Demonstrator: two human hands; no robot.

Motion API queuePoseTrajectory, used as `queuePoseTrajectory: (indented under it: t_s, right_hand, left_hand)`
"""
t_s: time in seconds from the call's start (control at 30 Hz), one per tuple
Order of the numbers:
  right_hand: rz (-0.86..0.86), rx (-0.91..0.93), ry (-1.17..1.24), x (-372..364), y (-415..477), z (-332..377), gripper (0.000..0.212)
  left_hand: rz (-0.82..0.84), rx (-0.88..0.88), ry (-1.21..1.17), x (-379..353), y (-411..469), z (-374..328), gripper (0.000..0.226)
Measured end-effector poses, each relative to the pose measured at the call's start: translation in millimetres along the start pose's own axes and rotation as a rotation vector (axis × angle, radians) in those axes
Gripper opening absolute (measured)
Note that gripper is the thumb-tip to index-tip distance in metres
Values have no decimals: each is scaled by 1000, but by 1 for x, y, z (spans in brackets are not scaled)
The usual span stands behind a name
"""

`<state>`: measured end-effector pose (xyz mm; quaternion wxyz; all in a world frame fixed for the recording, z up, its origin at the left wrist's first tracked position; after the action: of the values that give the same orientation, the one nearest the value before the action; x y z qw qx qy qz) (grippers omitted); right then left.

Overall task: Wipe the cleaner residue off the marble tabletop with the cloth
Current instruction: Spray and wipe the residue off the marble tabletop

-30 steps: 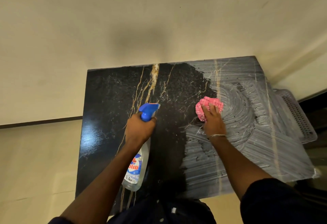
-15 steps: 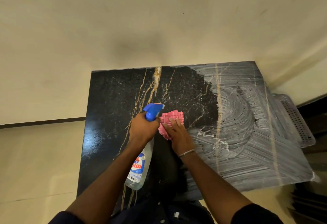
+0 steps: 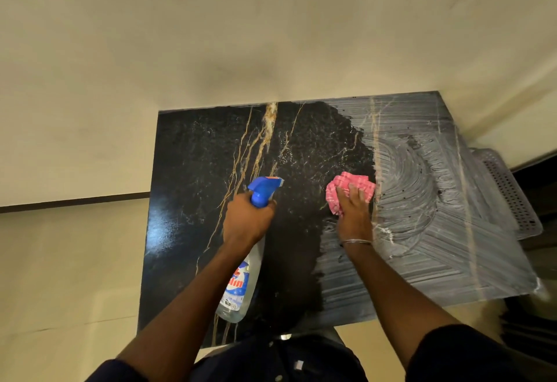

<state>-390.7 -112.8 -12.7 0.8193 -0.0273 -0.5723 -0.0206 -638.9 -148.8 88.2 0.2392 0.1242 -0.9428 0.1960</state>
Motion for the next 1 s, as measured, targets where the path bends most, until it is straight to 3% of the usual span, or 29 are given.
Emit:
queuePoseTrajectory:
  t_s: [0.2, 0.27, 0.33, 0.57, 0.77, 1.0]
  right_hand:
    - [136, 334, 100, -36, -47, 77, 89]
    - [179, 409, 88, -36, -50, 77, 93]
    - [185, 441, 76, -31, -43, 60, 85]
    - [52, 76, 33, 16, -15, -38, 85]
    - [-7, -27, 15, 6, -22, -26, 87]
    - [137, 381, 92, -32, -72, 62, 93]
  left_hand:
    - [-33, 16, 29, -5, -7, -3, 18]
    - [-36, 24, 26, -5, -8, -5, 17]
    - [-26, 21, 11, -5, -9, -5, 16]
    - [-5, -14, -3, 0, -14, -7, 15]
    - [3, -4, -7, 0, -23, -7, 18]
    - [-60, 60, 3, -10, -36, -14, 17]
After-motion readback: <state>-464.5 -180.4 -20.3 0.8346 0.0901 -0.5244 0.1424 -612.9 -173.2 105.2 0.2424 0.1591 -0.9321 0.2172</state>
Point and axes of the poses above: each hand's wrist, its own y-axis towards the middle knuckle, its own x-axis out of the back of the hand, z = x × y, the point moved 2 cm from there along y, towards the middle knuckle, and after that the axes turned 3 degrees about -z, right-handed, at the moved point
